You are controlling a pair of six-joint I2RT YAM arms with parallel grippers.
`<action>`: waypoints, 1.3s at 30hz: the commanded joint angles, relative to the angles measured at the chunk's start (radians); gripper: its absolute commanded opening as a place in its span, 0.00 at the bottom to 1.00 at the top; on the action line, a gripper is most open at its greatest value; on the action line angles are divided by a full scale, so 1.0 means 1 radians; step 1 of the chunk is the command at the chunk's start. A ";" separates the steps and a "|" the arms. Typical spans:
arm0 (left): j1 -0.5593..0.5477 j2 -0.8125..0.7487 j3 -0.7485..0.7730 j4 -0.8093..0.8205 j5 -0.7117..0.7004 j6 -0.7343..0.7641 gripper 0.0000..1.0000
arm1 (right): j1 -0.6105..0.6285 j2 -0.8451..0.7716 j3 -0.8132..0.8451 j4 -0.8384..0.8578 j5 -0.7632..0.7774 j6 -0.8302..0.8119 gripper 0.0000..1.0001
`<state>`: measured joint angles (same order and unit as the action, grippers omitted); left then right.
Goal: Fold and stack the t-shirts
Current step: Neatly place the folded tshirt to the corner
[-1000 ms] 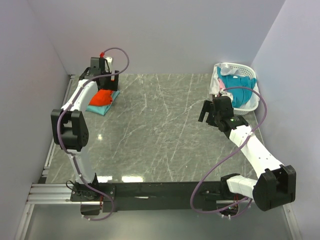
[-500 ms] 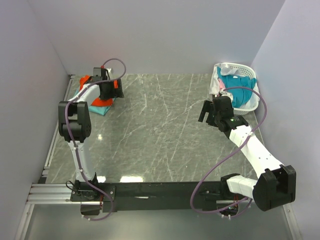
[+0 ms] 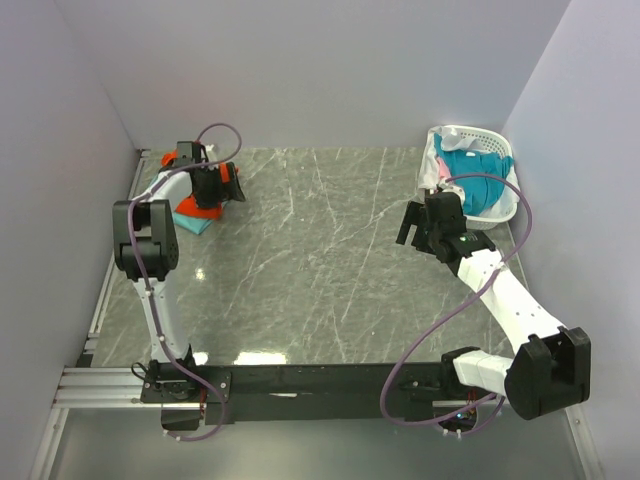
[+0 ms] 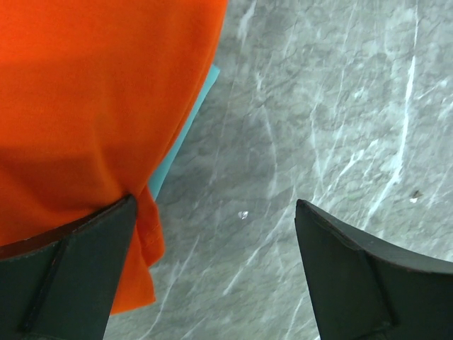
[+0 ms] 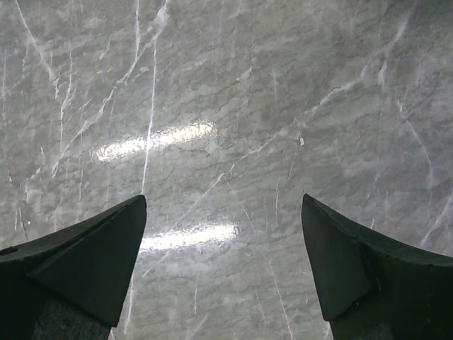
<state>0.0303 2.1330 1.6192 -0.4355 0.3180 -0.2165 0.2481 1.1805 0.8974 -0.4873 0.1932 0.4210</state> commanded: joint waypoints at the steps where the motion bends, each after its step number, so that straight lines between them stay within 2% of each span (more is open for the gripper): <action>1: -0.001 0.009 0.057 -0.026 0.036 -0.024 0.99 | -0.006 -0.016 0.021 0.009 0.011 -0.010 0.96; 4: -0.001 -0.071 0.058 -0.020 0.026 -0.058 0.99 | -0.006 -0.030 0.024 0.006 0.017 -0.007 0.96; 7: -0.003 -0.220 -0.004 0.018 -0.028 -0.110 0.99 | -0.007 -0.061 0.020 0.007 0.026 -0.001 0.96; 9: -0.003 -0.347 -0.089 0.061 -0.101 -0.182 1.00 | -0.007 -0.076 0.014 0.013 0.031 0.001 0.96; 10: -0.003 -0.385 -0.122 0.072 -0.184 -0.205 1.00 | -0.006 -0.084 0.014 0.016 0.029 -0.001 0.96; 13: 0.000 -0.499 -0.237 0.078 -0.282 -0.280 0.99 | -0.007 -0.079 0.018 0.012 0.026 0.001 0.96; 17: 0.046 -0.571 -0.416 0.104 -0.307 -0.363 0.99 | -0.007 -0.065 0.025 0.010 0.015 0.001 0.96; 20: 0.098 -0.556 -0.497 0.162 -0.235 -0.408 0.99 | -0.007 -0.061 0.025 0.010 0.011 0.001 0.96; 27: 0.125 -0.430 -0.518 0.274 -0.146 -0.438 0.99 | -0.009 -0.045 0.031 0.004 0.003 -0.011 0.96; 39: 0.128 -0.217 -0.432 0.394 -0.010 -0.471 0.99 | -0.007 -0.036 0.037 -0.004 0.021 -0.019 0.96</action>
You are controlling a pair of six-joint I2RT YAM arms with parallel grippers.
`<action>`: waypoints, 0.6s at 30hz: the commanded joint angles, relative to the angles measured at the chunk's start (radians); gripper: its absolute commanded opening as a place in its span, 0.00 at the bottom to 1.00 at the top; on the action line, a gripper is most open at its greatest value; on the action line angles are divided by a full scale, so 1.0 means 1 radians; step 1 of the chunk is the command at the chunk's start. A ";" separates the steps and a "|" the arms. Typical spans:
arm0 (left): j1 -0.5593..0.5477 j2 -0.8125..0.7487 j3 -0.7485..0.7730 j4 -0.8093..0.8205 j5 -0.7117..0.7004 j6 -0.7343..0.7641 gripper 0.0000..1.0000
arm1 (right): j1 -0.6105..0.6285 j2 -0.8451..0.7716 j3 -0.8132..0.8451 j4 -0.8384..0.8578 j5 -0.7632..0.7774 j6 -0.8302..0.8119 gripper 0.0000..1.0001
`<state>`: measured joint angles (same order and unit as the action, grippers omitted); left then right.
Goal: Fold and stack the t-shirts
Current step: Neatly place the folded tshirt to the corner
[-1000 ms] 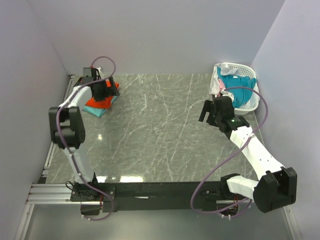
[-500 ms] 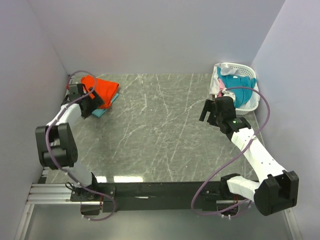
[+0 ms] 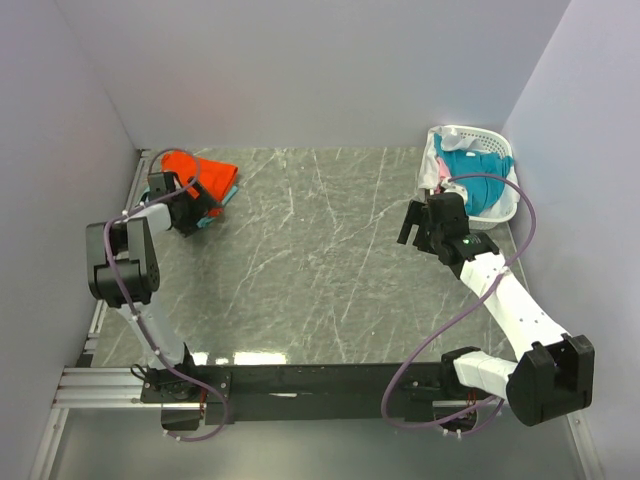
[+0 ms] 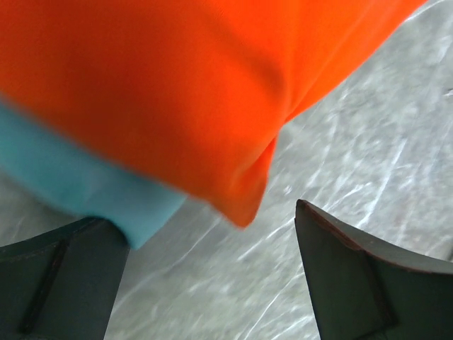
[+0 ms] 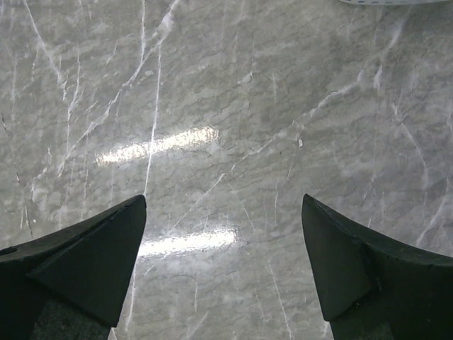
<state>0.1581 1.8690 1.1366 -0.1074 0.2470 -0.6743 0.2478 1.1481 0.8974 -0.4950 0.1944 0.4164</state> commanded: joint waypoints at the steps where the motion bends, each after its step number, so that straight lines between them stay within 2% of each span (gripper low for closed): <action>1: -0.003 0.056 0.058 0.075 0.070 -0.016 0.99 | -0.008 -0.004 0.037 0.003 0.020 -0.018 0.96; 9: -0.029 0.119 0.129 0.098 0.129 -0.024 1.00 | -0.010 0.005 0.040 0.006 0.025 -0.018 0.96; 14: -0.048 0.153 0.196 0.077 0.098 -0.014 0.99 | -0.008 0.004 0.035 0.004 0.031 -0.019 0.96; 18: -0.049 0.141 0.230 -0.024 0.051 0.005 0.99 | -0.008 -0.007 0.035 -0.005 0.042 -0.019 0.96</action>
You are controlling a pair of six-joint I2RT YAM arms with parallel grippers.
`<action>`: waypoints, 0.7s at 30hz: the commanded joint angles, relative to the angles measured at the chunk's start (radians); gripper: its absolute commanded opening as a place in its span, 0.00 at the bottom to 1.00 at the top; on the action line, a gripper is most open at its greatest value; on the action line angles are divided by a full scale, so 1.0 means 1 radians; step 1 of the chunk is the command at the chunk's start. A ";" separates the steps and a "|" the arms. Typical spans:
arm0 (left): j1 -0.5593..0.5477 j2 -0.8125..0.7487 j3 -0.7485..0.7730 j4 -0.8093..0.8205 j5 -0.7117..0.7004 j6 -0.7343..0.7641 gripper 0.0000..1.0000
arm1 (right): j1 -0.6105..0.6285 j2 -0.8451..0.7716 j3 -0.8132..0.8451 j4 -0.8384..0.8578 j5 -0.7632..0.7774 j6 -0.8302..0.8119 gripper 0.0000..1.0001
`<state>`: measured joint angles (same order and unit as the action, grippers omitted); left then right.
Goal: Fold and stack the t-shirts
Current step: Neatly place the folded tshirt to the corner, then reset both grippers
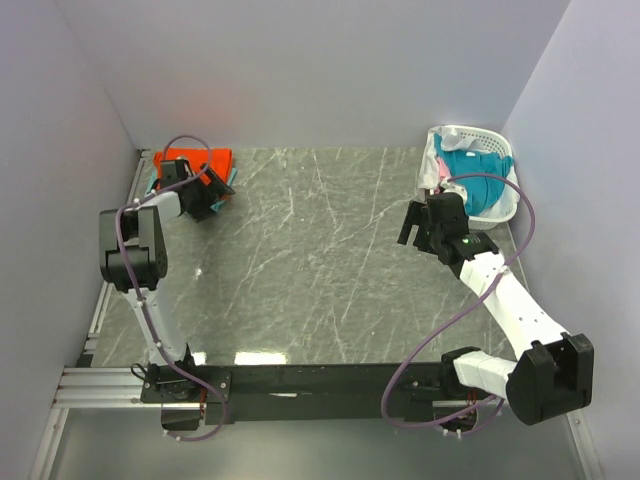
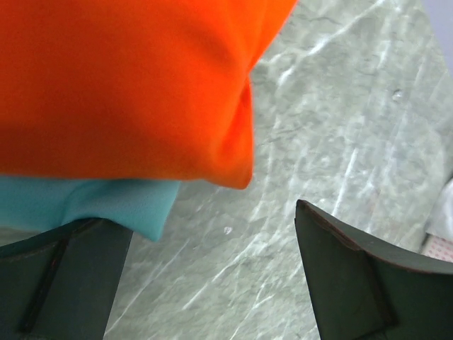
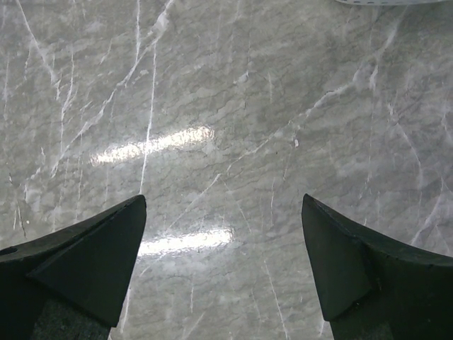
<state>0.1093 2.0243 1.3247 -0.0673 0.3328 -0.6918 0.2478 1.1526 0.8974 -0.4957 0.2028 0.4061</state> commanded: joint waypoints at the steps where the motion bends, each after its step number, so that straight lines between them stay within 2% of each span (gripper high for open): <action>1: 0.000 -0.057 0.019 -0.078 -0.081 0.026 0.99 | -0.008 -0.016 0.035 -0.006 0.033 -0.006 0.96; 7: -0.002 -0.292 -0.120 -0.224 -0.189 0.015 0.99 | -0.008 -0.051 0.035 -0.003 0.027 0.007 0.96; 11: -0.039 -0.502 -0.159 -0.346 -0.312 -0.029 0.99 | -0.008 -0.080 0.032 -0.003 0.021 0.016 0.96; 14: -0.049 -0.645 -0.186 -0.397 -0.331 -0.070 0.99 | -0.008 -0.103 0.037 -0.014 0.027 0.031 0.96; 15: -0.051 -0.679 -0.193 -0.402 -0.375 -0.077 0.99 | -0.008 -0.117 0.035 -0.023 0.032 0.040 0.96; 21: -0.051 -0.933 -0.274 -0.396 -0.420 -0.112 1.00 | -0.010 -0.180 0.012 -0.017 0.014 0.049 0.96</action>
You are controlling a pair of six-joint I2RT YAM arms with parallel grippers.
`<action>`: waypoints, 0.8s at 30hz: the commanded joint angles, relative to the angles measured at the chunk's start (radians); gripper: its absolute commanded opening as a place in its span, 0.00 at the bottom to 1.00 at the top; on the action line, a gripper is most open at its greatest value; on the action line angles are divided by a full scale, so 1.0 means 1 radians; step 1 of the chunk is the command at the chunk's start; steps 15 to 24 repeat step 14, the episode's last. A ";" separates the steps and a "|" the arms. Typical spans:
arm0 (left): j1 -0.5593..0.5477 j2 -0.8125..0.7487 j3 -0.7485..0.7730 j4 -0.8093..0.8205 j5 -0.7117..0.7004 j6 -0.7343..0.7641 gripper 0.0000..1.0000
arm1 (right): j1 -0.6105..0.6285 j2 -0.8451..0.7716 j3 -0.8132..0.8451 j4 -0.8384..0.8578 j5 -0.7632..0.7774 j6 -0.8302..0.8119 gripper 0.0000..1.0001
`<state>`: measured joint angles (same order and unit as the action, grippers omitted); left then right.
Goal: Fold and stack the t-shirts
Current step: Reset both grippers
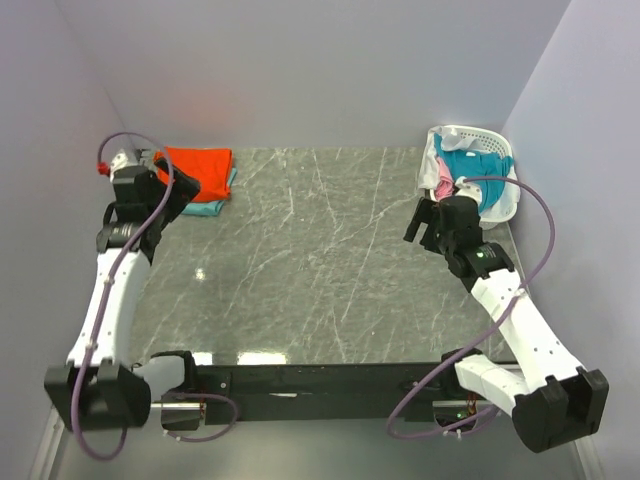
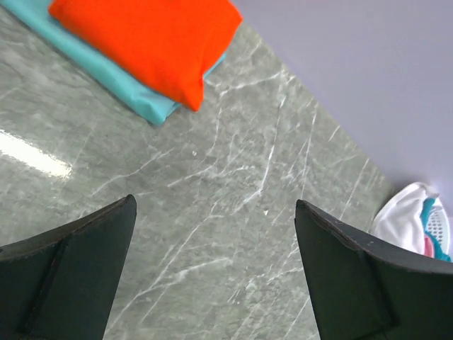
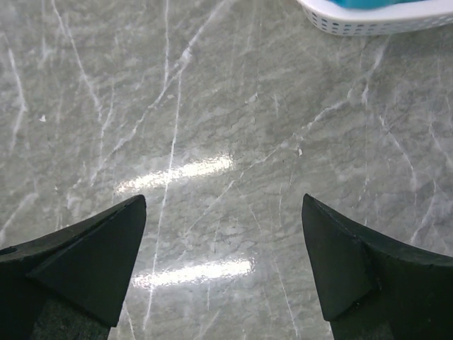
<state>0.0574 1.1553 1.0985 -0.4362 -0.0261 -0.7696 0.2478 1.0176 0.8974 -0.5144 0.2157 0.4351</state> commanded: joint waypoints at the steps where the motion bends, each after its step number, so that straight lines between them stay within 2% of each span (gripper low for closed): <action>1: 0.001 -0.109 -0.077 -0.022 -0.061 -0.036 1.00 | -0.010 -0.051 0.006 0.005 -0.012 0.019 0.97; 14: -0.001 -0.229 -0.176 -0.013 -0.025 -0.034 0.99 | -0.008 -0.108 -0.035 0.031 -0.085 0.033 0.97; 24: -0.001 -0.229 -0.176 -0.013 -0.025 -0.034 0.99 | -0.008 -0.108 -0.035 0.031 -0.085 0.033 0.97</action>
